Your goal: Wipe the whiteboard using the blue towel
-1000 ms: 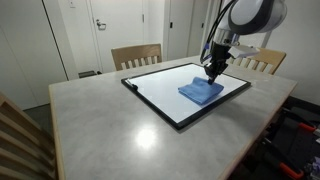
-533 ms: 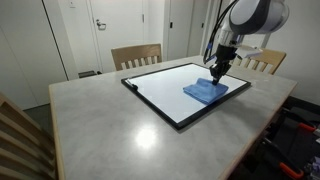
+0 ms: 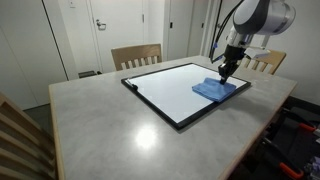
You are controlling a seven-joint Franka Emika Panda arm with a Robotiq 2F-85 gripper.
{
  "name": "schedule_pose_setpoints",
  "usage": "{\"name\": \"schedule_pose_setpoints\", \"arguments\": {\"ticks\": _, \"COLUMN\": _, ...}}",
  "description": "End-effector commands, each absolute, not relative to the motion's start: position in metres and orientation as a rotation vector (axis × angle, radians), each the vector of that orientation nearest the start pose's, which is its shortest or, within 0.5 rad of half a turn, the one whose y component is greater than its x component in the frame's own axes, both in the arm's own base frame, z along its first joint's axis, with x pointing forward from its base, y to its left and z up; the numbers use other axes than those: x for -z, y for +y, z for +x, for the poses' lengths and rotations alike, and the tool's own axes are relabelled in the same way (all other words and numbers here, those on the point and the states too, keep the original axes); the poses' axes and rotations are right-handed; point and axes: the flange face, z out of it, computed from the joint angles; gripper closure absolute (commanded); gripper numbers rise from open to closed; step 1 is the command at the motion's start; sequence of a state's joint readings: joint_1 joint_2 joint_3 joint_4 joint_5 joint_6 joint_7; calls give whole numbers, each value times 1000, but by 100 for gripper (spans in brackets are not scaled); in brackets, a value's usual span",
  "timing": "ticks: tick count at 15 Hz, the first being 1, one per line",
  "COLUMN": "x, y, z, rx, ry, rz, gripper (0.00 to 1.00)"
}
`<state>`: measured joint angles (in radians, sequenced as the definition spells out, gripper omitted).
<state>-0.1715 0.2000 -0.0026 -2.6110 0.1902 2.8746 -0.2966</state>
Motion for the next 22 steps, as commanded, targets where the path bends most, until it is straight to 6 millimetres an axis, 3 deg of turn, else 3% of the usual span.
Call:
{"name": "schedule_pose_setpoints", "arguments": {"ticks": 1, "x": -183, "y": -112, "z": 422, "rx": 114, "ry": 107, "rz": -3084, "gripper": 99}}
{"name": "schedule_pose_setpoints", "arguments": {"ticks": 13, "x": -193, "y": -205, "z": 402, "rx": 242, "ry": 179, "rz": -3075, "gripper": 99}}
{"name": "schedule_pose_setpoints", "arguments": {"ticks": 22, "x": -199, "y": -269, "z": 398, "rx": 308, "ry": 224, "rz": -3084, "gripper": 99}}
